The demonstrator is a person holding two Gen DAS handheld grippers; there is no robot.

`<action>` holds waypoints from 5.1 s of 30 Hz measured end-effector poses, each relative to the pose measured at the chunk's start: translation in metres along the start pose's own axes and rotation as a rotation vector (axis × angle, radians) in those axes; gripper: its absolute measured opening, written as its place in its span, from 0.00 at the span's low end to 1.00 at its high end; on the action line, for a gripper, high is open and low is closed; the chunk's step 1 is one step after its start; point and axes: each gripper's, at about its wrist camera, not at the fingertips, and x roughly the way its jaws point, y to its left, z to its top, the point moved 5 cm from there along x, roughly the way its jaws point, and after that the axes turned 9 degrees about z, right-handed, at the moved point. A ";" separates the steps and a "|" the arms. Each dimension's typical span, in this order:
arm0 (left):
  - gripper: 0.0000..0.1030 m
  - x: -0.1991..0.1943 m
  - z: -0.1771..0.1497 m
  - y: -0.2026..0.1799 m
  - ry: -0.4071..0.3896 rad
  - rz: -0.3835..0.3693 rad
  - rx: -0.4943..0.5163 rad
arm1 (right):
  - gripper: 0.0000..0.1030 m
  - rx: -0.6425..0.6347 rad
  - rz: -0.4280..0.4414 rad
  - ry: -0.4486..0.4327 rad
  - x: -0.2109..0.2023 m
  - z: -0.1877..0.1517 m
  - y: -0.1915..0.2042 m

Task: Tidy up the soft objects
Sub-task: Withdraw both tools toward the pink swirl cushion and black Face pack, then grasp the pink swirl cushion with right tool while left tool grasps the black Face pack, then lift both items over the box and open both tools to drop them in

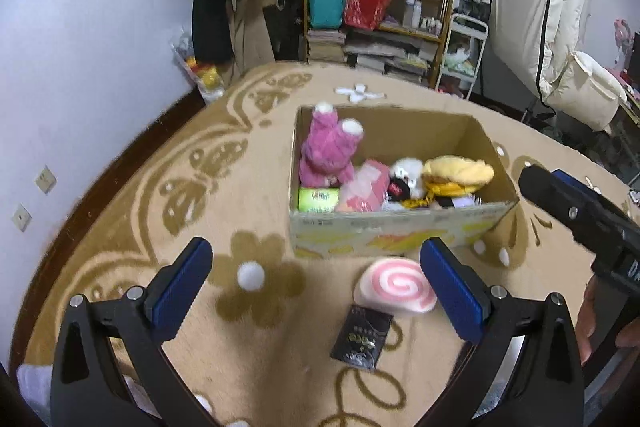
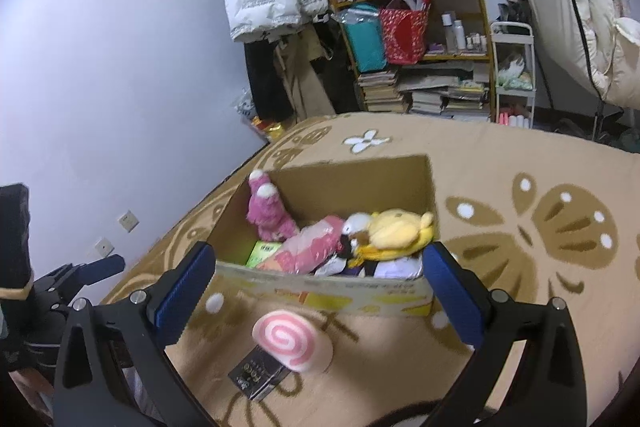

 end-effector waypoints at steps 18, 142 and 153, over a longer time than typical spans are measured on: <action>1.00 0.045 -0.047 -0.006 0.237 -0.053 -0.043 | 1.00 0.090 0.009 0.155 0.047 -0.050 -0.012; 0.45 0.060 0.047 -0.013 -0.162 0.023 -0.075 | 0.39 0.072 0.048 -0.020 0.048 0.001 -0.039; 0.56 0.059 0.041 -0.020 -0.136 0.018 -0.059 | 0.50 0.065 0.046 -0.020 0.045 0.000 -0.035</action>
